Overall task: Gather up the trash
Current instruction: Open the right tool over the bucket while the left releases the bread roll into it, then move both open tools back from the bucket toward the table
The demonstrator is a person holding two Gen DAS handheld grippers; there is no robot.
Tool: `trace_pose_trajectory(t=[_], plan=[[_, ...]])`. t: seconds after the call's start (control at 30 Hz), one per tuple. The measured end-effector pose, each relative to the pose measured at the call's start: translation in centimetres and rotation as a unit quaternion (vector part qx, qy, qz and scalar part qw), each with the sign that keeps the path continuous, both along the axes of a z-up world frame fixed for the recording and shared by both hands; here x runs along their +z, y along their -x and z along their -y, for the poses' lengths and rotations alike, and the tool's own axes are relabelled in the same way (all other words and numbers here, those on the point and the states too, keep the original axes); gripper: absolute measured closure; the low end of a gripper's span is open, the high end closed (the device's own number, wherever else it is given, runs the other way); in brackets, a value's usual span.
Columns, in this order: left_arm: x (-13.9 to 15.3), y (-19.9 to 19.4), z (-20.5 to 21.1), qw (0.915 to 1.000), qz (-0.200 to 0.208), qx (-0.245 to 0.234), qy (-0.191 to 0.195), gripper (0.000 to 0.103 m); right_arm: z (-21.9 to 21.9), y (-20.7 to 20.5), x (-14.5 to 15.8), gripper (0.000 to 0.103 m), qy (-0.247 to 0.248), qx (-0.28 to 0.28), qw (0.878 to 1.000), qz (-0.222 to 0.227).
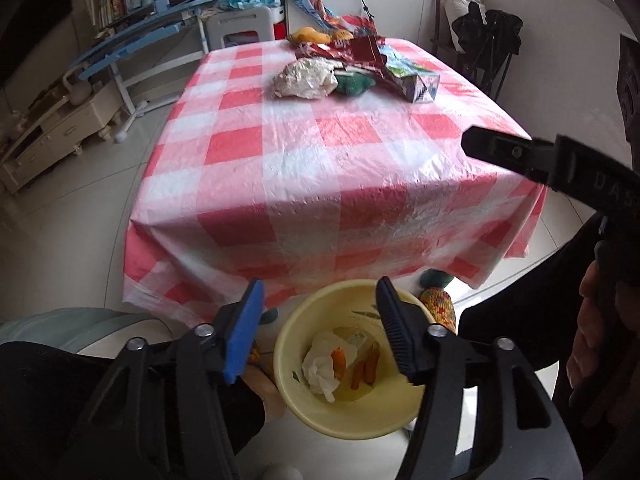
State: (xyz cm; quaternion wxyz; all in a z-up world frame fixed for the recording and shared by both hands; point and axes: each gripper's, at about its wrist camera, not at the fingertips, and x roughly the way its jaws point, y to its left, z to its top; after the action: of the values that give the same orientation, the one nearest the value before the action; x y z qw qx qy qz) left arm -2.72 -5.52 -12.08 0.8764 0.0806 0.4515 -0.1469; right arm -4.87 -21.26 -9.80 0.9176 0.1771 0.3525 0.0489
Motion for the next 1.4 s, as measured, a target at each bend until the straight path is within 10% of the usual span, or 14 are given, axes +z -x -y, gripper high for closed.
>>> trace_pose_trajectory(t=[1.4], plan=[[3.0,-0.4,-3.5,0.9927,0.066,0.084,0.056,0.028,-3.1,-0.3,-0.3,0.02,0.066,0.027,0.997,0.007]])
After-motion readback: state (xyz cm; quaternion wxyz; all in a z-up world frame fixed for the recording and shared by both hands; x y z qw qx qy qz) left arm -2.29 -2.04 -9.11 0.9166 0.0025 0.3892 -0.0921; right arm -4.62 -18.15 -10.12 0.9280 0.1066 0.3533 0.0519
